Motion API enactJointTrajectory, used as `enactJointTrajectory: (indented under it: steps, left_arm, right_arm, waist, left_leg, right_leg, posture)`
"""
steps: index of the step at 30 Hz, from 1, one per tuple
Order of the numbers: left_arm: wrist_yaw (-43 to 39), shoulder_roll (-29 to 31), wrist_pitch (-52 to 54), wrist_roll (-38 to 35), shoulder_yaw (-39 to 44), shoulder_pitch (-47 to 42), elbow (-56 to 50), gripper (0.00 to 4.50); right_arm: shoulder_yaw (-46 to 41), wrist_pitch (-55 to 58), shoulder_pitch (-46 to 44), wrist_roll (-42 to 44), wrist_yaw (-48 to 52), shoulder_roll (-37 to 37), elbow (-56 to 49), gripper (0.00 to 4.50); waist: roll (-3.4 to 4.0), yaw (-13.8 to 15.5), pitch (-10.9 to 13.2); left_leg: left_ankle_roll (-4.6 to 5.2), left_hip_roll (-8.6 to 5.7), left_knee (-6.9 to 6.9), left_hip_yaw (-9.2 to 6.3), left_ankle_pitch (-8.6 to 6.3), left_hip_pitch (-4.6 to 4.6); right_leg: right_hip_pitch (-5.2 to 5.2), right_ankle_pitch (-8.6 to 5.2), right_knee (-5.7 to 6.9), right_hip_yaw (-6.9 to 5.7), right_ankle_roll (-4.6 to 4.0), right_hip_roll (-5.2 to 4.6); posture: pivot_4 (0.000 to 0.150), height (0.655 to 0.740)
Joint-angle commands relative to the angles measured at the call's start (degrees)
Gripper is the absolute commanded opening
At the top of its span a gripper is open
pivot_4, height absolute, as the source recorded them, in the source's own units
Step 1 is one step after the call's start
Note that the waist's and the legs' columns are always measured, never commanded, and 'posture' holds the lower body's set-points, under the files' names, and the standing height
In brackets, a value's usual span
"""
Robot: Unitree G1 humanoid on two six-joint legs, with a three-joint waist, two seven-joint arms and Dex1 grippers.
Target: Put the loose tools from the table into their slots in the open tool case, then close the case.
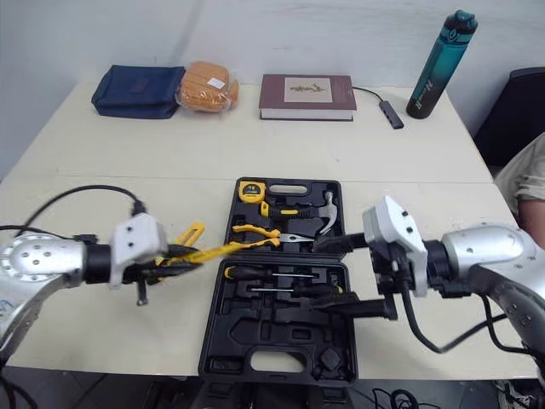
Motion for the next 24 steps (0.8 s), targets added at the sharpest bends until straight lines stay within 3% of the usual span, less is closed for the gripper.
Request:
enactJointTrajectory:
  steps: [1, 13, 24]
  left_arm:
    - [-2.13, -0.57, -0.2, 1.72, -6.23, -3.55, -1.42, 0.32]
    - [-2.76, -6.01, 0.1, 12.75, -23.42, -11.98, 0.61, 0.32]
    - [-4.19, -8.41, -1.94, 17.43, -26.63, -12.79, 1.8, 0.32]
  right_arm:
    - [-2.57, -1.4, 2.68, -1.19, 0.34, -1.4, -2.78, 4.5]
    - [-6.92, -1.06, 12.19, -1.88, 0.1, -3.05, -5.78, 4.5]
    - [-7.37, -1.06, 13.28, -2.17, -0.98, -2.6, -5.53, 4.5]
  waist:
    - [-0.01, 0.24, 0.01]
    - [-0.06, 0.61, 0.03]
    - [-0.1, 0.52, 0.05]
  left_leg:
    - [0.03, 0.0, 0.0, -0.01, 0.04, 0.01]
    - [0.15, -0.03, 0.18, -0.01, 0.1, -0.02]
    - [0.16, -0.02, 0.34, -0.02, 0.11, -0.07]
  right_leg:
    - [0.01, 0.0, 0.02, -0.01, 0.0, 0.0]
    - [0.07, 0.09, 0.09, 0.05, 0.17, 0.05]
    - [0.07, 0.12, 0.12, 0.08, 0.22, 0.09]
  posture:
    - [0.15, 0.74]
    - [0.15, 0.74]
    - [0.15, 0.74]
